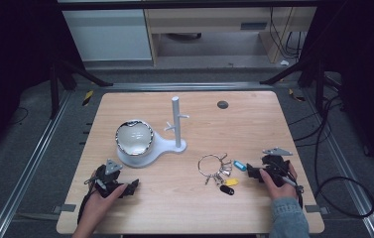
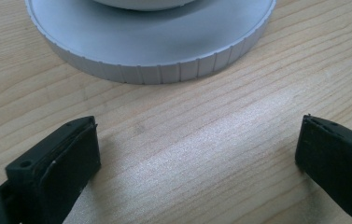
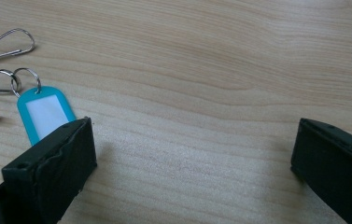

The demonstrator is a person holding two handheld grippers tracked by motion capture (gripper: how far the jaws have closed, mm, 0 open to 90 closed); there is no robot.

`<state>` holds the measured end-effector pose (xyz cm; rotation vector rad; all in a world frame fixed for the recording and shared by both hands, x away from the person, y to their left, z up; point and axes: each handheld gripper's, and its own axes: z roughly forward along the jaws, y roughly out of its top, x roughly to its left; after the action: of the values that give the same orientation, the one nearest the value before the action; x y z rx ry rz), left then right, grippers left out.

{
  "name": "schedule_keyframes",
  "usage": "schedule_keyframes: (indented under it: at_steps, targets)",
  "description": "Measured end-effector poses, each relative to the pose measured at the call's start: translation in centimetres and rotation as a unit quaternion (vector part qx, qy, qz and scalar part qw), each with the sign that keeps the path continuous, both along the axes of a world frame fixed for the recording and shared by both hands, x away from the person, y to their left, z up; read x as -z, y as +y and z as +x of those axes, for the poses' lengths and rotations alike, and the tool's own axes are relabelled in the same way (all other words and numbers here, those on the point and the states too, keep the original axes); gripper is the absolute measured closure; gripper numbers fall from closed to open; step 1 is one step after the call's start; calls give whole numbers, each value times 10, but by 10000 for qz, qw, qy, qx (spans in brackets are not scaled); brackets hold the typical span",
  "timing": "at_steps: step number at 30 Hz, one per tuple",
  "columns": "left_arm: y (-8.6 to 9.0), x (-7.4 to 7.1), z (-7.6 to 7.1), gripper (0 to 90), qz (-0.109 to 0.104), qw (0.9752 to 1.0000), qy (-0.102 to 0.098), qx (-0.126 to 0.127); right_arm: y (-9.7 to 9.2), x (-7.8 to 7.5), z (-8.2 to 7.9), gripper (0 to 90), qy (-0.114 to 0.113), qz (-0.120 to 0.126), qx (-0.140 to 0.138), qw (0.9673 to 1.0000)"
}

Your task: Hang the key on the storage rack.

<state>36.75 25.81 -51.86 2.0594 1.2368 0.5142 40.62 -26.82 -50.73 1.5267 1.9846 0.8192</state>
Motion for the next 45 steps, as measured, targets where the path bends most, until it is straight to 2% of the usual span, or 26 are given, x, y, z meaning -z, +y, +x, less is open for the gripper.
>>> schedule_keyframes:
  at_steps: [8,12,13,14,15,17,19,23,24,26,27,28,29,31,35,36,37,39,40,45]
  targets:
    - [0,0,0,0,-7,10000,-8,35,1,0,2,3,-6,-7,75,10000]
    - [0,0,0,0,2,10000,-10,31,1,0,0,5,28,0,-64,10000]
    - [0,0,0,0,2,10000,-8,33,1,-2,1,9,92,-7,-117,9999]
    - [0,0,0,0,2,10000,-8,34,0,-5,2,34,265,-73,-249,9993]
    - [0,0,0,0,2,10000,2,38,0,-5,2,34,265,-73,-249,9993]
    - [0,0,1,0,9,10000,17,52,-3,-15,6,119,532,-39,-486,9974]
    - [0,0,1,0,9,10000,16,56,-4,-23,8,132,626,-4,-707,9955]
    - [0,0,1,0,4,10000,11,55,-2,-40,14,163,817,-254,-937,9919]
    - [0,0,1,0,5,10000,7,54,-2,-40,14,163,817,-254,-937,9919]
    - [1,0,0,0,3,10000,5,57,0,-53,20,217,1004,-427,-1123,9877]
    - [0,0,0,0,-2,10000,3,53,1,-56,21,253,1054,-464,-1178,9863]
    - [0,0,0,0,-2,10000,3,53,1,-56,21,253,1054,-464,-1178,9863]
    - [0,0,0,0,-2,10000,2,52,3,-60,25,286,1189,-538,-1334,9824]
    - [0,0,0,0,-3,10000,1,49,4,-61,28,366,1255,-639,-1488,9788]
    - [0,0,0,0,-3,10000,2,47,10,-63,33,426,1463,-772,-1789,9699]
    - [0,0,0,0,-2,10000,3,49,10,-63,33,426,1463,-772,-1789,9699]
    - [0,0,0,0,-3,10000,2,48,15,-65,36,459,1554,-826,-1902,9658]
    - [0,0,0,0,-5,10000,1,47,17,-66,37,474,1559,-843,-1941,9648]
    - [0,0,0,0,-4,10000,-1,47,23,-67,40,512,1601,-901,-2058,9612]
    - [0,0,0,0,-3,10000,-1,48,39,-68,46,593,1675,-1051,-2360,9514]
